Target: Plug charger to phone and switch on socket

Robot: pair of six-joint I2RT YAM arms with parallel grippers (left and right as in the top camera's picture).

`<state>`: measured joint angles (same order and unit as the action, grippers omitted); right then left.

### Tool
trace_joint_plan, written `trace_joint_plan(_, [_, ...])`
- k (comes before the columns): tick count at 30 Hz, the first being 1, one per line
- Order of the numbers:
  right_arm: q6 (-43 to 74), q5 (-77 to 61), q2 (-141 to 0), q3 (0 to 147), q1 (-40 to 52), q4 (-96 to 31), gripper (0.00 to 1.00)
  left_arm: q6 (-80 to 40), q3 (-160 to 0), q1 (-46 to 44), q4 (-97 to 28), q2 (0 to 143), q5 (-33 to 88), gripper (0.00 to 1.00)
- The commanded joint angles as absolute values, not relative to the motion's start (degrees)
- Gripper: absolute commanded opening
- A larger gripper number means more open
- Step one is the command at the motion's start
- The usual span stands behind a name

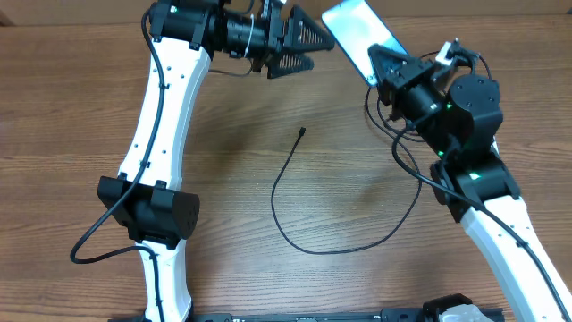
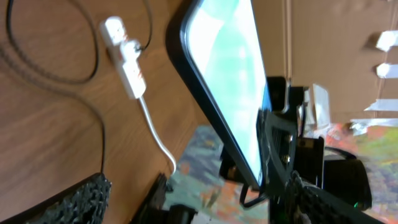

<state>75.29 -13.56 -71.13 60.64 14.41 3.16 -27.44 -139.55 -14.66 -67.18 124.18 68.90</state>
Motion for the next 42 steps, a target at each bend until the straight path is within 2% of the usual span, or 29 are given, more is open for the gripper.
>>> trace_joint_plan(1, [81.3,-11.0,-73.0,62.2,15.9,7.7,0.04,-39.6,-140.5,-14.9,-60.9,123.3,70.7,0.91])
trace_joint_plan(4, [84.4,-10.0,-76.0,62.2,17.8,11.5,0.04,-49.1,-140.5,-15.2,-53.3,123.3,67.2,0.90])
trace_joint_plan(7, [84.4,-9.1,-77.8,62.2,19.0,14.2,0.04,-53.1,-140.5,-15.8,-48.3,123.3,64.4,0.88])
trace_joint_plan(16, [88.3,-2.8,-80.6,62.2,21.9,16.3,0.04,-62.8,-140.5,-16.2,-44.3,123.3,58.7,0.63])
trace_joint_plan(19, [88.6,-2.4,-80.7,62.2,22.5,16.4,0.04,-63.7,-140.5,-16.3,-44.3,123.3,56.7,0.58])
trace_joint_plan(33, [92.2,-2.7,-80.7,62.2,22.8,20.3,0.04,-64.7,-140.5,-18.0,-43.4,123.3,50.6,0.54])
trace_joint_plan(42, [93.3,-3.4,-80.7,62.2,22.8,21.1,0.04,-64.8,-140.5,-18.1,-43.4,123.3,50.9,0.41])
